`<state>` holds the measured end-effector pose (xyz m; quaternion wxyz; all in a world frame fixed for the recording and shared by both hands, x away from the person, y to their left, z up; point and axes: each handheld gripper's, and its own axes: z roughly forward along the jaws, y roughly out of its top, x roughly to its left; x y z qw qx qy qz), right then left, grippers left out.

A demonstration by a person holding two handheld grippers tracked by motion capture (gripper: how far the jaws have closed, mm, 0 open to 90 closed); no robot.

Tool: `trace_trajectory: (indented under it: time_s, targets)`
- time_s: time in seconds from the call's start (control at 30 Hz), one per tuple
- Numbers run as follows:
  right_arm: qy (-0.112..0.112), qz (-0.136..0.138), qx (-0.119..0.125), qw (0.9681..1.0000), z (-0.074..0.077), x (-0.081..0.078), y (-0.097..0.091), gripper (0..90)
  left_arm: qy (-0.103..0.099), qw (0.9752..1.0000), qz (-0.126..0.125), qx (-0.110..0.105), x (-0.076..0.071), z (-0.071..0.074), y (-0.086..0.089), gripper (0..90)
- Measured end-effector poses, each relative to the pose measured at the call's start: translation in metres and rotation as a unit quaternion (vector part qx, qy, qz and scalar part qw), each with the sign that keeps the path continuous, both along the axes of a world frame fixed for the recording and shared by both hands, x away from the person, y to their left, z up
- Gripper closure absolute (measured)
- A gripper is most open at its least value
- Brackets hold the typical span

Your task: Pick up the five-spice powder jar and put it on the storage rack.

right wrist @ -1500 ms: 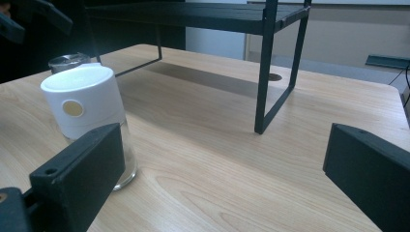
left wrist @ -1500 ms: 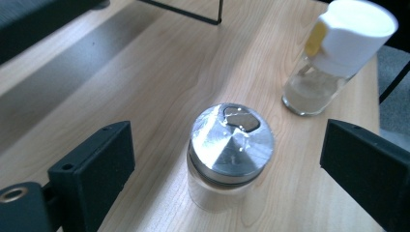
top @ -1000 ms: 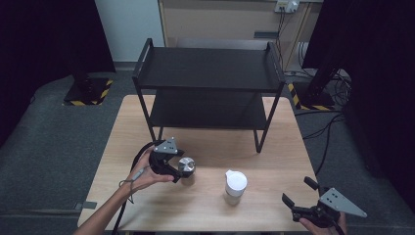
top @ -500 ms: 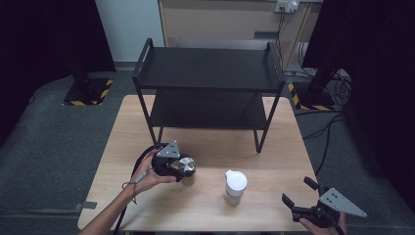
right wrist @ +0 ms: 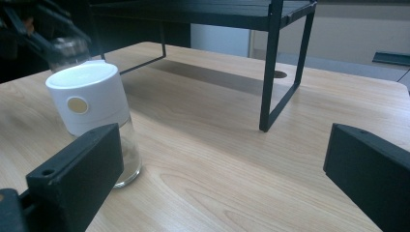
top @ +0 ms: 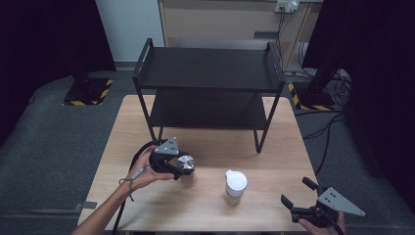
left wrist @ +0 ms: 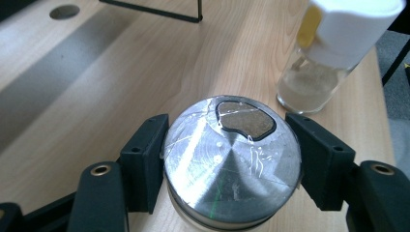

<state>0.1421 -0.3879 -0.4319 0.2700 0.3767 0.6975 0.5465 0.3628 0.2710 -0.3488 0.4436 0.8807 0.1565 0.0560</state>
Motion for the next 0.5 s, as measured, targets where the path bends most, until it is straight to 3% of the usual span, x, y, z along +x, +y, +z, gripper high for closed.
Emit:
trace_trajectory:
  time_s: [0.07,0.1,0.13,0.17,0.2,0.23,0.47,0.5]
  targets:
    - [0.001,0.001,0.001,1.0,0.0,0.0,0.0,1.2,-0.001,1.0,-0.007,0.001,0.002,0.016,0.002,33.8]
    - [0.001,0.001,0.001,1.0,0.0,0.0,0.0,1.2,-0.001,1.0,-0.007,0.001,0.002,0.016,0.002,33.8]
    - [0.001,0.001,0.002,1.0,0.0,0.001,0.0,1.2,-0.004,0.9999,-0.014,0.003,0.003,0.027,0.002,33.8]
    - [0.001,0.001,0.002,1.0,0.0,0.001,0.0,1.2,-0.004,0.9999,-0.014,0.003,0.003,0.027,0.002,33.8]
    - [0.003,0.001,0.003,1.0,0.0,0.001,0.0,1.2,-0.005,0.9998,-0.021,0.005,0.003,0.038,0.002,33.8]
    - [0.003,0.001,0.003,1.0,0.0,0.001,0.0,1.2,-0.005,0.9998,-0.021,0.005,0.003,0.038,0.002,33.8]
    - [0.007,0.004,0.003,1.0,0.0,0.003,-0.001,1.2,-0.007,0.9987,-0.05,0.004,0.008,0.091,0.004,33.8]
    - [0.007,0.004,0.004,1.0,0.0,0.003,-0.001,1.2,-0.007,0.9987,-0.05,0.004,0.008,0.091,0.004,33.8]
